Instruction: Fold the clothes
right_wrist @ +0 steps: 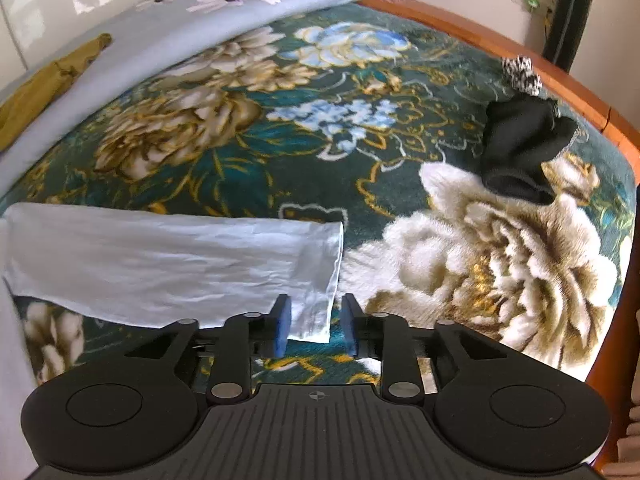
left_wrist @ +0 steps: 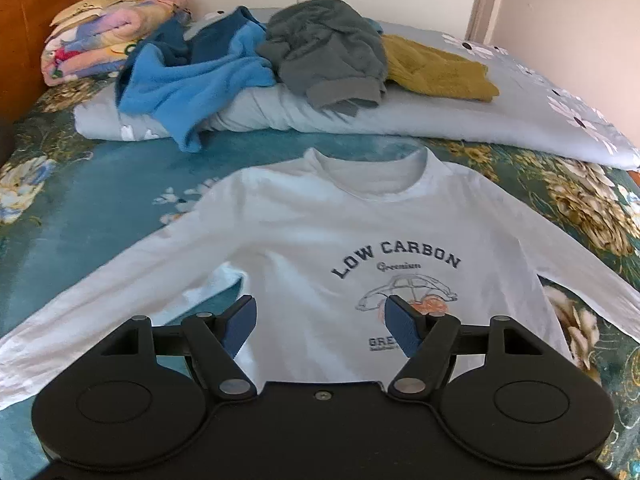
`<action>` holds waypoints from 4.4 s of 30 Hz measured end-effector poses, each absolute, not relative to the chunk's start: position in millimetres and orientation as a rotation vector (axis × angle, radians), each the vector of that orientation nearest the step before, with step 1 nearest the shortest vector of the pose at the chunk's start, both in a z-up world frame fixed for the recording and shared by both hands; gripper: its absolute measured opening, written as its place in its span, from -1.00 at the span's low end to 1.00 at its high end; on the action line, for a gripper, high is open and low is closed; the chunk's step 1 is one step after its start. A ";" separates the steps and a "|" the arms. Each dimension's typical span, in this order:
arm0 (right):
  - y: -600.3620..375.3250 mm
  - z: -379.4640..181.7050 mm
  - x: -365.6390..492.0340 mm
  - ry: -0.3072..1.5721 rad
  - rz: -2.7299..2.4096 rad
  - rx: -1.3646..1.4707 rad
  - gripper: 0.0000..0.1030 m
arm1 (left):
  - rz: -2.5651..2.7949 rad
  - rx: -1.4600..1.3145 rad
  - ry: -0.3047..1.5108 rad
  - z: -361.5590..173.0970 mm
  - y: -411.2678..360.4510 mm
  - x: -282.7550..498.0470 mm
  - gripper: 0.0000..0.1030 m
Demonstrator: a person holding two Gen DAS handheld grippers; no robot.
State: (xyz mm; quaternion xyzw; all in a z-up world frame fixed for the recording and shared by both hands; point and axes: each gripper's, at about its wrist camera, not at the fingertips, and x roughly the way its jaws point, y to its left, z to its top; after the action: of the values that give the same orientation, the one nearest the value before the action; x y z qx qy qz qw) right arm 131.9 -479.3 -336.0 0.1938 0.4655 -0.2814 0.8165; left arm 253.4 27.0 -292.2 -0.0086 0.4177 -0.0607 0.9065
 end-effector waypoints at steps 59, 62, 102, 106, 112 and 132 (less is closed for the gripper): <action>-87.0 -328.8 332.1 1.042 0.363 0.034 -0.88 | 0.006 -0.196 0.850 -289.8 152.3 225.3 0.34; -86.3 -338.8 333.3 1.066 0.365 0.029 -0.86 | 0.006 -0.191 0.859 -294.2 152.4 228.2 0.34; -307.5 -337.4 309.3 1.011 0.195 0.125 -0.37 | 0.073 -0.622 0.981 -370.3 31.3 319.3 -0.25; -313.0 -339.3 310.5 1.009 0.201 0.124 -0.37 | 0.045 -0.626 0.960 -370.5 31.0 324.2 -0.32; -317.1 -340.8 311.1 1.013 0.201 0.125 -0.37 | 0.026 -0.655 0.946 -378.0 40.6 331.2 -0.42; -298.1 -330.0 286.6 1.019 0.099 0.129 -0.37 | -0.208 -0.449 0.920 -350.2 28.2 351.4 -0.97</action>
State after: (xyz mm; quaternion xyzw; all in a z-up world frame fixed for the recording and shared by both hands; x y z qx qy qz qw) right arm 286.6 -298.1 -330.0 0.0616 0.4871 0.0473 0.8699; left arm 351.4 28.2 -350.2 -0.2147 0.4393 -0.0993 0.8667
